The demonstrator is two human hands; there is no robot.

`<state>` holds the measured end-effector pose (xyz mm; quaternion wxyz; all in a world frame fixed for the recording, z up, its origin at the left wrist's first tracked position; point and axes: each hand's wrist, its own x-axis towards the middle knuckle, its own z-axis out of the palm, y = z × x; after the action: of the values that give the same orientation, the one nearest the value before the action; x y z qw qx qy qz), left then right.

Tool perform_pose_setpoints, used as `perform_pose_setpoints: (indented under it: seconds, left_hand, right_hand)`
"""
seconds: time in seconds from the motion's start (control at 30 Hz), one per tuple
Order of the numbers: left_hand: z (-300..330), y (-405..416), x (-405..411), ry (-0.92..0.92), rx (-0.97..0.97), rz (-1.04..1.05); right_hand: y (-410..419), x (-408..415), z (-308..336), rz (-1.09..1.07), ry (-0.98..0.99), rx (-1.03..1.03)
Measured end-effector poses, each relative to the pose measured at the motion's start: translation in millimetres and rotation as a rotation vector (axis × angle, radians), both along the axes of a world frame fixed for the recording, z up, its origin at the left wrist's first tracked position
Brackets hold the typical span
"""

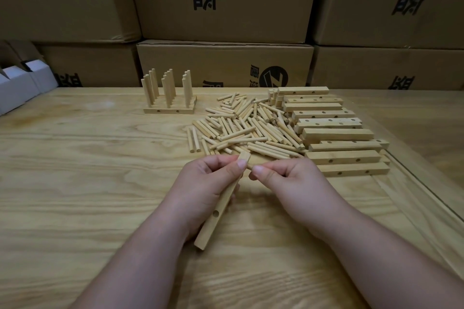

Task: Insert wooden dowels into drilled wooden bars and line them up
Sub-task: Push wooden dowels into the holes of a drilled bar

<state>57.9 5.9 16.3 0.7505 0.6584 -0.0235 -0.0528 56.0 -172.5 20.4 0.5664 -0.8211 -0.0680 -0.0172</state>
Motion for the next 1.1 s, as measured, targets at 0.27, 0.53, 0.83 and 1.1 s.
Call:
perform_pose_setpoints:
  seconds: [0.27,0.53,0.83,1.1]
  left_hand:
    - [0.4,-2.4,-1.5,-0.012,0.027,-0.001]
    - [-3.2,4.7,11.0,0.125,-0.184,0.155]
    - [-1.0,6.7,12.7,0.203,-0.282,0.142]
    - [-2.8,6.9,13.0,0.193,-0.259,0.130]
  right_hand:
    - [-3.3,2.5,-1.0,-0.221,-0.157,0.180]
    - [-10.3,3.5,-3.7,-0.261,-0.222,0.254]
    - [-18.5,14.5,-17.3,-0.300,-0.214,-0.747]
    - [-14.4,11.5,-11.3,-0.223,-0.165,-0.752]
